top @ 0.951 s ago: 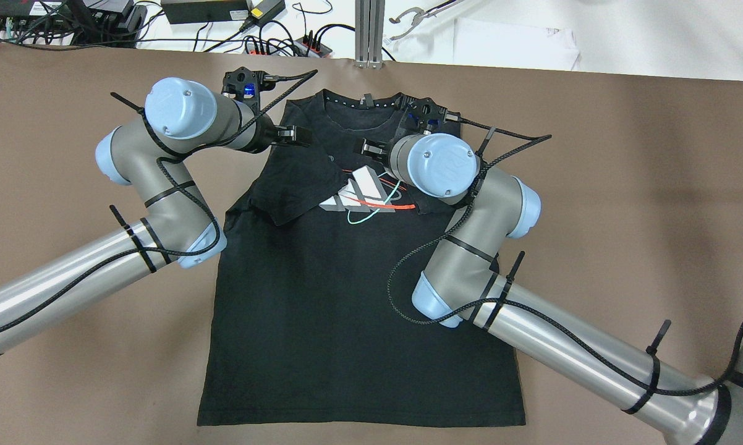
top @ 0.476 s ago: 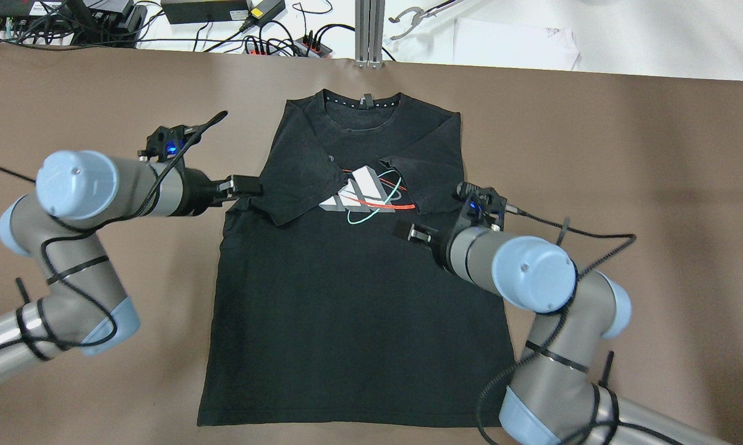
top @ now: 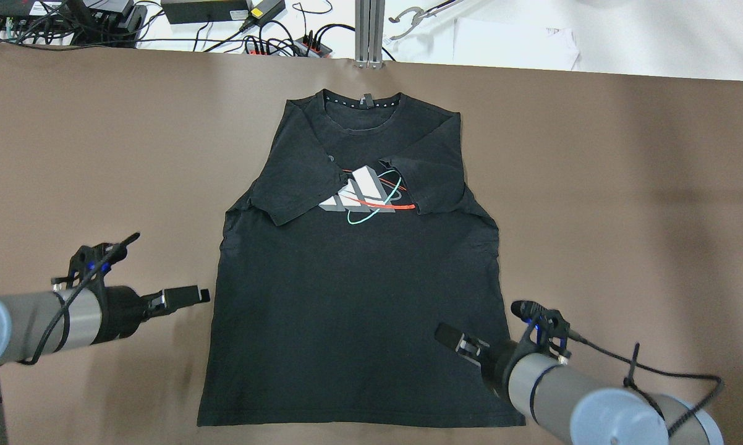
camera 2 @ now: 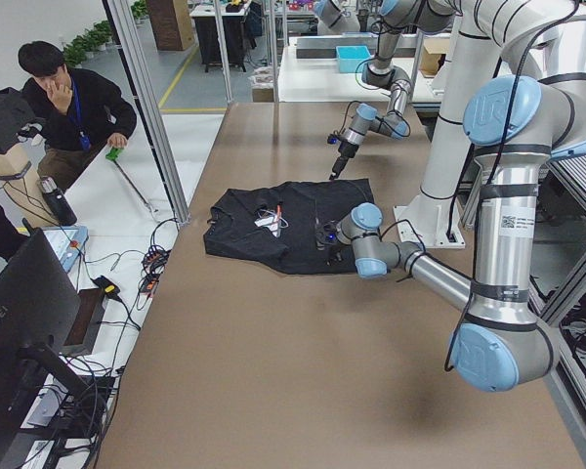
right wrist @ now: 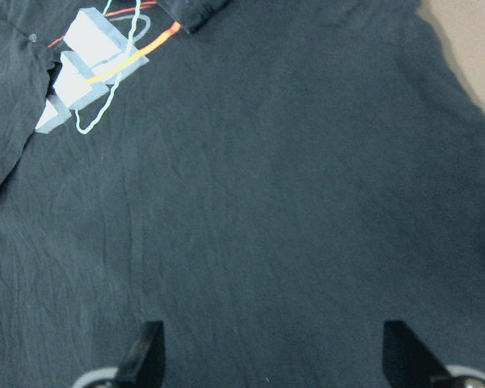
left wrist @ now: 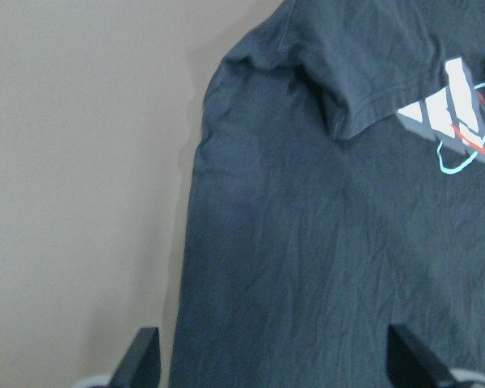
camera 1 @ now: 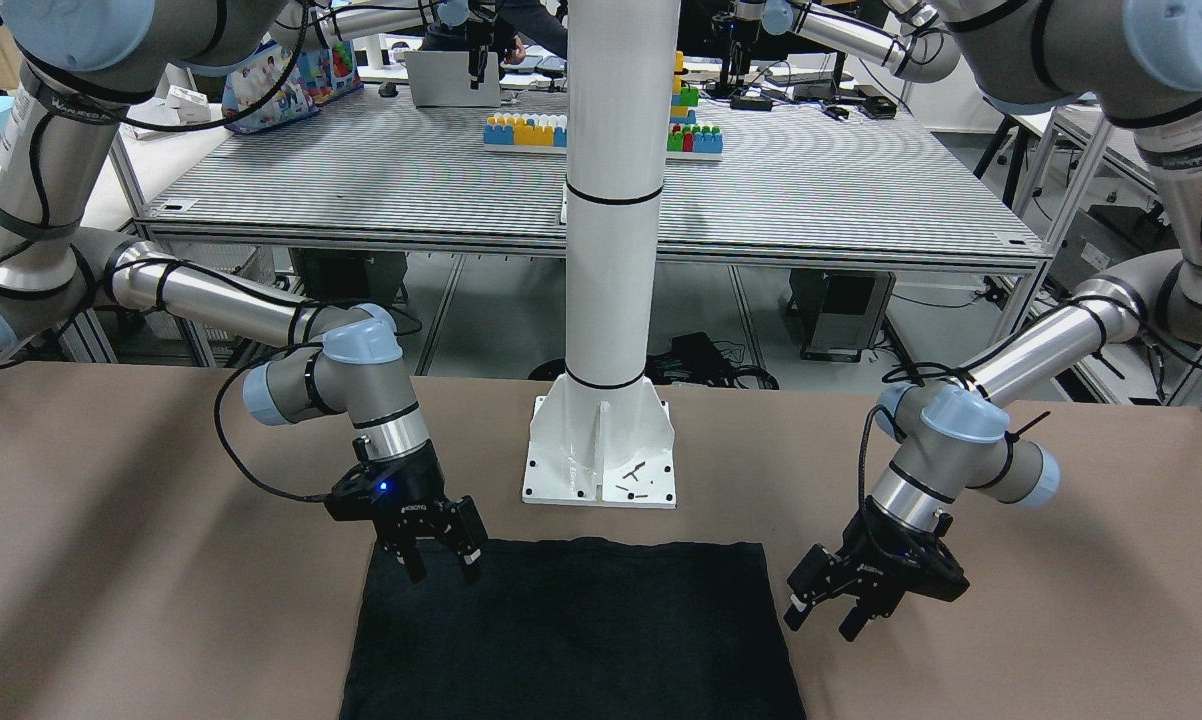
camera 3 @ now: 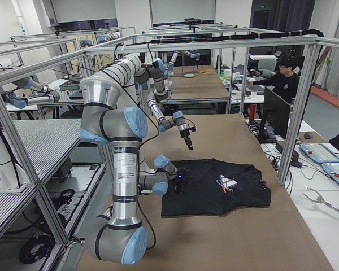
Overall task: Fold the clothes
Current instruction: 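Release the sleeves and move both grippers to the hem corners nearest the robot, then grasp both hem corners with the left and right grippers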
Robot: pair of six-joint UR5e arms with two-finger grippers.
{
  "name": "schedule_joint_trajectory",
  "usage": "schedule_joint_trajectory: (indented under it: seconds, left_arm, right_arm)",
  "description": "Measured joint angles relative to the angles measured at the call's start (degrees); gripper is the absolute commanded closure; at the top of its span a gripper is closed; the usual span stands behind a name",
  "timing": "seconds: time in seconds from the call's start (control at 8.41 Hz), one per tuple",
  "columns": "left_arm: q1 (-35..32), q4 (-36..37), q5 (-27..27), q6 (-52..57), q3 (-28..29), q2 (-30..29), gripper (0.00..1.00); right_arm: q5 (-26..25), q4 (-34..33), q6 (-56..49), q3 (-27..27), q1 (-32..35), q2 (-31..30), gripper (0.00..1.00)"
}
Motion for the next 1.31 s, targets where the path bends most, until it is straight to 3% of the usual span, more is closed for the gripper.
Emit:
schedule_joint_trajectory:
  seconds: [0.36,0.59,0.83,0.95,1.19,1.31]
  left_arm:
    - [15.9,-6.0,13.6,-5.9,-2.1,9.1,0.00]
    - [27.3,-6.4,24.5,-10.8,-2.1,10.4,0.00]
    - [31.6,-6.1,28.7,-12.4,-1.6,9.9,0.00]
    - [32.2,-6.0,29.2,-12.6,-1.0,9.4,0.06]
    - [32.5,-5.9,30.3,-12.7,0.4,7.4,0.41]
    - [32.5,-5.7,30.9,-12.7,0.7,6.8,0.43]
  right_arm:
    - [-12.6,9.1,4.9,2.8,-13.7,-12.3,0.06]
    - [-15.5,12.0,6.6,2.6,-16.8,-16.0,0.05]
    - [-16.2,12.7,6.7,2.3,-17.4,-16.5,0.05]
    - [-16.4,12.8,6.8,2.3,-17.4,-16.5,0.06]
    - [-16.8,12.8,6.8,2.3,-17.4,-16.4,0.05]
    - [-16.9,12.8,6.8,2.3,-17.4,-16.4,0.05]
